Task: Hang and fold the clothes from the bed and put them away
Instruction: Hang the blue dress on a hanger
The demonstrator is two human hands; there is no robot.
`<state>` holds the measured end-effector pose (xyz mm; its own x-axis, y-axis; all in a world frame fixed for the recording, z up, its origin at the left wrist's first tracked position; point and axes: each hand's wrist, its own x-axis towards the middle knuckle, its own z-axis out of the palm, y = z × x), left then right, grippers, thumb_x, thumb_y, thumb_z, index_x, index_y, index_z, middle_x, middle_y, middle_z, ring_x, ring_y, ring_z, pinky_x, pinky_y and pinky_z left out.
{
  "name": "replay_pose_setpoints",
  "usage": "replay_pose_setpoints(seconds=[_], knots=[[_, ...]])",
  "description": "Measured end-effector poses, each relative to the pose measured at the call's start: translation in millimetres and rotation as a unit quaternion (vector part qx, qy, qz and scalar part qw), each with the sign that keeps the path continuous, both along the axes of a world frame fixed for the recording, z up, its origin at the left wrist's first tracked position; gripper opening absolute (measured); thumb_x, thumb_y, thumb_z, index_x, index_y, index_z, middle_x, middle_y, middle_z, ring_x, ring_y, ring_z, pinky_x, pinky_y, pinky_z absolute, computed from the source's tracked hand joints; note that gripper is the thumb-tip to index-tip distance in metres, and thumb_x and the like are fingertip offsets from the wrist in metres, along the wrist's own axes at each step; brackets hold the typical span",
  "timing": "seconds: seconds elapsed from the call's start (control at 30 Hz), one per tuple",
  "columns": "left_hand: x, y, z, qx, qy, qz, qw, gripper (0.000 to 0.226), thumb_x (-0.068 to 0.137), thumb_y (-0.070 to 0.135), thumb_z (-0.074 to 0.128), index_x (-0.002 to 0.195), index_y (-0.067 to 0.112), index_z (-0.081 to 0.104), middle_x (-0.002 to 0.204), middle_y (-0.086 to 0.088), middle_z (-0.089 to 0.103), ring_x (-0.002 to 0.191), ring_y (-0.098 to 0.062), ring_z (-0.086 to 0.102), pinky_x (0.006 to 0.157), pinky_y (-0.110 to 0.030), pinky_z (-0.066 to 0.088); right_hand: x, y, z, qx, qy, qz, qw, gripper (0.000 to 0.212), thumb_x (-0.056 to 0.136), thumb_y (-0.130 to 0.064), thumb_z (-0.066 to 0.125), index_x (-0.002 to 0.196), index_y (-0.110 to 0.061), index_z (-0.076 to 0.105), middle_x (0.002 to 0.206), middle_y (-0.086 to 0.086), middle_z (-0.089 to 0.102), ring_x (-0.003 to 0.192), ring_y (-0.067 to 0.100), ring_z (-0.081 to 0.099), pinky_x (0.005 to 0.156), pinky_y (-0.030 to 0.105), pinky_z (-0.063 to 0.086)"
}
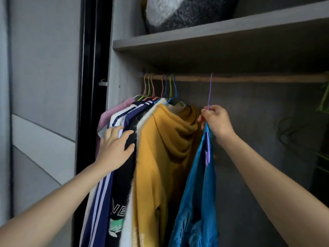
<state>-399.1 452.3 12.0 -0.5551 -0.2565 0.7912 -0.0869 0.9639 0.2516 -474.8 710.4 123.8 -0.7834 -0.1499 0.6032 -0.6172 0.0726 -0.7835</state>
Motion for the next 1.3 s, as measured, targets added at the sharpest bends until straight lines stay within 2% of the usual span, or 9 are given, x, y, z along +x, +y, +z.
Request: replay_pose_setpoints(seconds=[0.07,0.17,0.37,0.5,0.7,0.77,0.87,1.17,1.3], knots=[[-9,-19,18,-0.049,0.039,0.019,0.998,0.044,0.088,0.027,0.061,0.130,0.016,0.054,0.143,-0.013,0.036,0.135,-0.028,0.019,0.105,-0.048,0.022,-16,-13,8,0.014,0.024,-0.026,0.999,0.020,0.096,-0.010,0.046,0.078,-0.016,0.052,0.065,0.002,0.059,0.053,0.012,0.051,0.059,0.024,0.044],[-18,-48,47,-0.093,0.103,0.066,0.988,0.038,0.084,0.018,0.065,0.120,0.006,0.061,0.140,-0.028,0.039,0.134,-0.044,0.027,0.101,-0.059,0.025,-32,-35,20,0.060,0.059,-0.074,0.994,0.024,0.095,-0.009,0.047,0.072,-0.015,0.054,0.063,0.001,0.060,0.050,0.002,0.052,0.054,0.014,0.040],[-45,-112,60,-0.080,0.127,0.124,0.981,0.059,0.074,0.012,0.073,0.128,0.003,0.055,0.147,-0.036,0.021,0.136,-0.056,0.013,0.103,-0.069,0.015,-68,-88,41,0.098,0.068,-0.156,0.980,0.019,0.089,-0.004,0.048,0.084,0.006,0.063,0.076,0.017,0.067,0.062,0.020,0.055,0.063,0.030,0.044],[-67,-143,43,-0.113,0.136,0.137,0.975,0.055,0.072,0.012,0.074,0.124,0.001,0.059,0.145,-0.037,0.026,0.133,-0.059,0.018,0.100,-0.071,0.022,-89,-115,55,0.135,0.092,-0.196,0.967,0.023,0.089,-0.006,0.050,0.091,0.014,0.061,0.089,0.028,0.065,0.082,0.039,0.061,0.076,0.046,0.050],[-90,-156,34,-0.159,0.209,0.177,0.949,0.048,0.080,0.026,0.049,0.125,0.011,0.059,0.146,-0.032,0.028,0.135,-0.052,0.017,0.102,-0.062,0.027,-121,-130,71,0.119,0.062,-0.230,0.964,0.023,0.088,0.000,0.049,0.090,0.018,0.063,0.088,0.031,0.063,0.074,0.025,0.053,0.066,0.031,0.039],[-95,-158,33,-0.165,0.222,0.180,0.944,0.048,0.082,0.027,0.049,0.127,0.012,0.058,0.147,-0.031,0.027,0.136,-0.051,0.015,0.104,-0.061,0.023,-126,-140,66,0.138,0.059,-0.244,0.958,0.023,0.088,-0.001,0.050,0.080,0.017,0.062,0.080,0.031,0.059,0.074,0.025,0.051,0.066,0.031,0.037],[-99,-159,32,-0.178,0.244,0.184,0.935,0.048,0.086,0.029,0.044,0.130,0.013,0.055,0.148,-0.030,0.026,0.136,-0.051,0.013,0.106,-0.060,0.020,-133,-151,48,0.186,0.058,-0.285,0.938,0.032,0.088,-0.011,0.054,0.056,-0.006,0.049,0.070,0.015,0.049,0.073,0.024,0.049,0.065,0.031,0.035],[-90,-155,30,-0.189,0.238,0.166,0.938,0.052,0.080,0.025,0.059,0.130,0.011,0.054,0.147,-0.031,0.029,0.134,-0.052,0.025,0.107,-0.061,0.023,-124,-144,32,0.244,0.062,-0.331,0.910,0.034,0.094,-0.041,0.047,0.091,-0.010,0.060,0.088,0.013,0.059,0.093,0.035,0.059,0.068,0.031,0.038],[-73,-140,36,-0.097,0.261,0.061,0.959,0.049,0.081,0.017,0.060,0.127,0.002,0.053,0.147,-0.035,0.025,0.137,-0.050,0.019,0.110,-0.058,0.014,-109,-130,27,0.234,0.095,-0.374,0.893,0.047,0.096,-0.049,0.038,0.112,-0.009,0.057,0.104,0.015,0.063,0.099,0.035,0.058,0.070,0.032,0.038]])
